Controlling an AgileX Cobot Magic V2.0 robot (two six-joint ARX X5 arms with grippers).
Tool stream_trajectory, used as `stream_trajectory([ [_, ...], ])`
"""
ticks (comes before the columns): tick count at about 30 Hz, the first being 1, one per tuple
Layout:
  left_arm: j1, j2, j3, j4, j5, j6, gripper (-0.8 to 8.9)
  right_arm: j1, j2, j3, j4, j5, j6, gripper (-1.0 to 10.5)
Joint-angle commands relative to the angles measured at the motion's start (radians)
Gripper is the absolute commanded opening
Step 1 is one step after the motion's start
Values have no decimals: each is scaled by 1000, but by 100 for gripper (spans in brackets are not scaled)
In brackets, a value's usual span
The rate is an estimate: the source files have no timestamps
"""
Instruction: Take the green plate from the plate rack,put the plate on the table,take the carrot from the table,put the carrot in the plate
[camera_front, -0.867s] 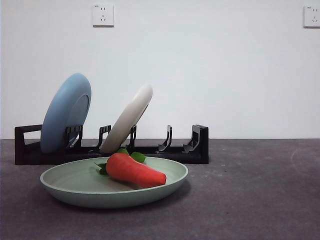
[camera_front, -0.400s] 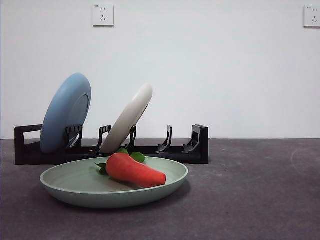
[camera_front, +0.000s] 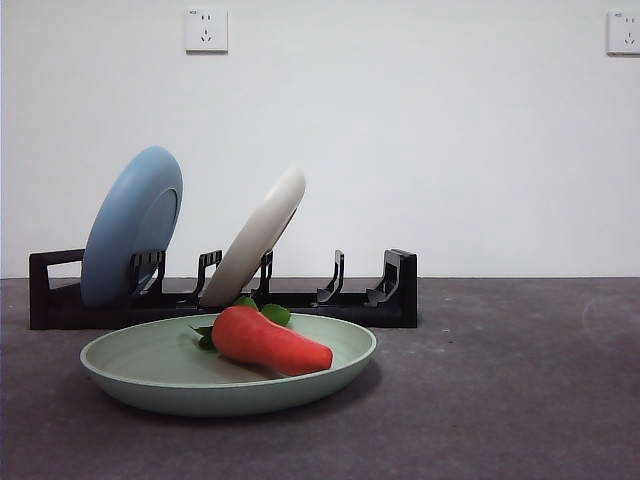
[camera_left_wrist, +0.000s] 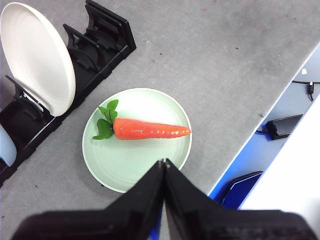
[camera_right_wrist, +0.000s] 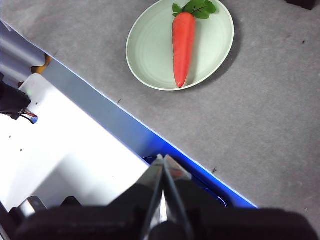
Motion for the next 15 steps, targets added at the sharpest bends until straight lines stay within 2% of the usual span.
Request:
stream_trajectory([
  [1, -2, -2, -2, 0, -6, 3, -3, 3, -1, 0, 6, 3, 6, 1],
  [4, 39, -23, -2, 38, -73, 48, -3, 3, -1, 0, 6, 3, 6, 1],
  [7, 140, -56, -9, 179, -98, 135, -3, 3, -1, 0, 6, 3, 6, 1],
  [10, 293, -108, -44, 365, -50, 190, -3, 3, -1, 0, 6, 3, 6, 1],
  [15, 576, -229, -183, 666, 77, 201, -3, 3, -1, 0, 6, 3, 5, 1],
])
